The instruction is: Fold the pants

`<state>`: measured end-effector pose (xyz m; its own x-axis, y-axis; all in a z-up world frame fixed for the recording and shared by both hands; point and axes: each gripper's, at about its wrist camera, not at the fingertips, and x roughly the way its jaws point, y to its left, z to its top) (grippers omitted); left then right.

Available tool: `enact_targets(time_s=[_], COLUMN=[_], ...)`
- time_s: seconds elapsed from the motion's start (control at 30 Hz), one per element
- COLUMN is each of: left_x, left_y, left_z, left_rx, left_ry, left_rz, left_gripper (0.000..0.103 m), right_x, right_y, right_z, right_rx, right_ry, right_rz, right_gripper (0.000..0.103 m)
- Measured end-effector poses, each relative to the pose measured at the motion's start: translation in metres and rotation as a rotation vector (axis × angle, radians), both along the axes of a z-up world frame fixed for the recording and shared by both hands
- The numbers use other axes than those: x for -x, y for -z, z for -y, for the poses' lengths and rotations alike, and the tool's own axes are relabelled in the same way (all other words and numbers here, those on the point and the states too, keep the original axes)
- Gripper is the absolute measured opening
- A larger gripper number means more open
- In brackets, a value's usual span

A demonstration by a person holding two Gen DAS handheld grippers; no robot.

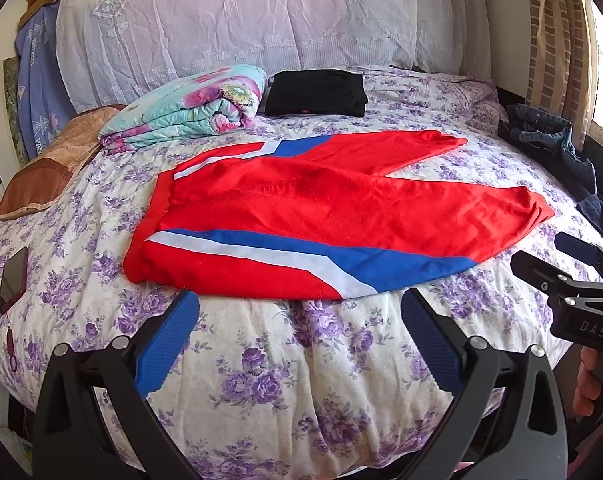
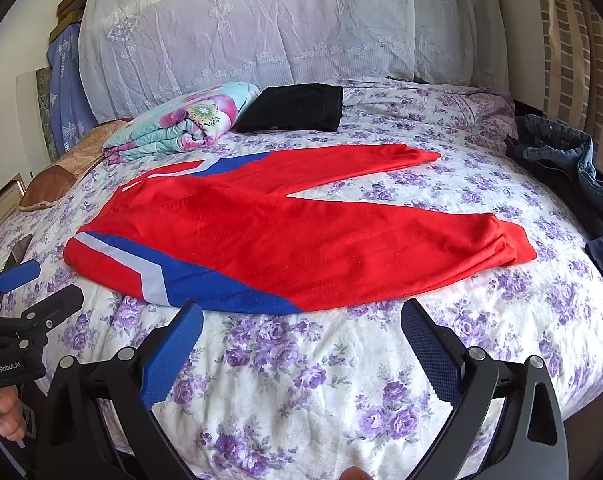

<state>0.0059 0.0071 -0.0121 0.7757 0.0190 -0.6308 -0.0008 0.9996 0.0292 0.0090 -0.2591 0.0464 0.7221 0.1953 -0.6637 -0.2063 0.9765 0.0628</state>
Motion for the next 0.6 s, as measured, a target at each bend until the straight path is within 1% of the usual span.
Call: enact_targets(time_s=[0.6], left_x=[-0.0014], left_y=[0.0047], left_z=[-0.0017], left_rx=[-0.003], left_ry=[-0.003], left_rz=[-0.021], left_gripper=[0.099], right_x=[-0.0015], right_y=[0.0051], right_z=[-0.0014], right_rx=[0.004], right_ry=[-0.007], right_rz=[-0.022], right_gripper=[0.100])
